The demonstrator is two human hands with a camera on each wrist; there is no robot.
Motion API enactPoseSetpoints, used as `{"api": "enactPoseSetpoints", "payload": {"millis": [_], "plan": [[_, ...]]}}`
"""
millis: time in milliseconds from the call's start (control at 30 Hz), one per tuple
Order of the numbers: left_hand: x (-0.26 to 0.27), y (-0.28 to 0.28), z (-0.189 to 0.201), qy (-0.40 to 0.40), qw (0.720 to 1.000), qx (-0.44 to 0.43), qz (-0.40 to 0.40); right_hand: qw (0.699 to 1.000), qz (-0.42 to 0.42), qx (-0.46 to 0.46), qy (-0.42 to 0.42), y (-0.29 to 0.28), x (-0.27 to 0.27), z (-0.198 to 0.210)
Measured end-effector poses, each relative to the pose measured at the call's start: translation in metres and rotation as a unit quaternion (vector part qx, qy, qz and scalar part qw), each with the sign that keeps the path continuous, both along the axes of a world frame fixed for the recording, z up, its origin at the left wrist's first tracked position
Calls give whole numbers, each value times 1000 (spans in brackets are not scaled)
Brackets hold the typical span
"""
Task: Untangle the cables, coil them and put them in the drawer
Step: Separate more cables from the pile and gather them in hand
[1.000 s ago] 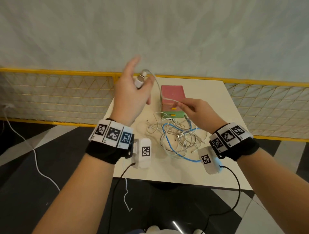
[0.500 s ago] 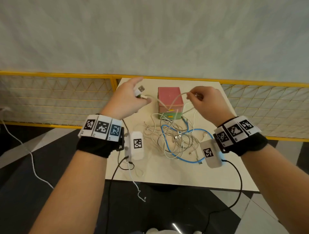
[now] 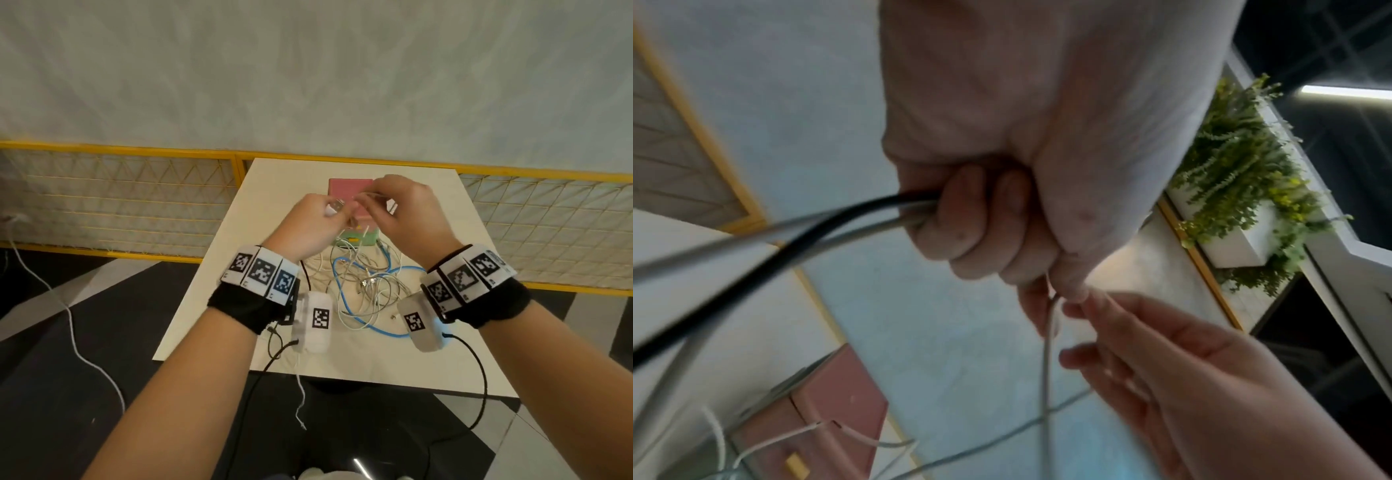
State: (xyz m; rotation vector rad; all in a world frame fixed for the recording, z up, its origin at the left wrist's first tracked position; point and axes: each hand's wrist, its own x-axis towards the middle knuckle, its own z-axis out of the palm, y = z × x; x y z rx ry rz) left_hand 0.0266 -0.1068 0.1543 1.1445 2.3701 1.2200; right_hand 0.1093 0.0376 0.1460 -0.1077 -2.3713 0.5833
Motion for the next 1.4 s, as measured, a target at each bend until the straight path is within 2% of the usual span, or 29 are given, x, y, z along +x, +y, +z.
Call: {"api": "enactPoseSetpoints", "payload": {"millis": [67, 133, 200, 267, 300, 333, 400, 467, 533, 600, 667, 733, 833, 900, 1000, 1067, 1167, 1233, 1300, 1367, 1400], "plan": [[-7, -3, 2, 20, 1000, 4, 11, 1000, 9, -28, 1, 5, 2, -4], [-9, -9, 9, 47, 998, 28, 18, 997, 16, -61, -46, 10, 4, -13], [-11, -12, 20, 36, 990, 125, 62, 988, 17, -106, -108, 17, 2, -29], [-18, -16, 32, 14, 962, 238, 136, 973, 23, -166, -159, 26, 0, -47], [-22, -19, 36, 15, 951, 260, 165, 963, 27, -198, -178, 30, -1, -54], [-28, -22, 39, 25, 951, 247, 183, 953, 31, -233, -192, 33, -2, -59], [-37, -25, 36, 63, 964, 167, 199, 936, 34, -289, -198, 36, -3, -60], [-39, -27, 29, 111, 967, 88, 210, 948, 27, -272, -165, 36, -7, -50], [-29, -24, 21, 140, 973, 71, 167, 967, 35, -207, -142, 29, -11, -33], [-14, -14, 18, 147, 983, 54, 96, 983, 65, -115, -125, 17, -16, -14], [-8, -5, 15, 144, 988, -2, 45, 990, 101, -33, -91, 6, -19, 1], [-10, -3, 15, 119, 992, -27, 31, 992, 110, -14, -62, 4, -22, 11], [-23, -7, 18, 139, 989, 16, 43, 992, 104, -55, -40, 6, -23, 11], [-28, -11, 23, 156, 981, 75, 83, 990, 95, -85, -57, 8, -23, 3], [-29, -18, 34, 168, 946, 216, 175, 981, 57, -131, -128, 21, -25, -17], [-31, -25, 40, 162, 929, 249, 220, 970, 46, -164, -173, 33, -25, -30], [-32, -30, 39, 162, 944, 177, 226, 961, 48, -204, -183, 42, -25, -35], [-24, -24, 34, 154, 967, 132, 157, 969, 60, -177, -163, 39, -26, -25], [-14, -14, 27, 150, 983, 48, 96, 977, 87, -149, -122, 30, -28, -11], [-13, -5, 17, 147, 987, -25, 66, 985, 107, -116, -71, 24, -29, 2], [-13, -3, 14, 145, 987, -31, 60, 988, 113, -95, -50, 22, -29, 7]]}}
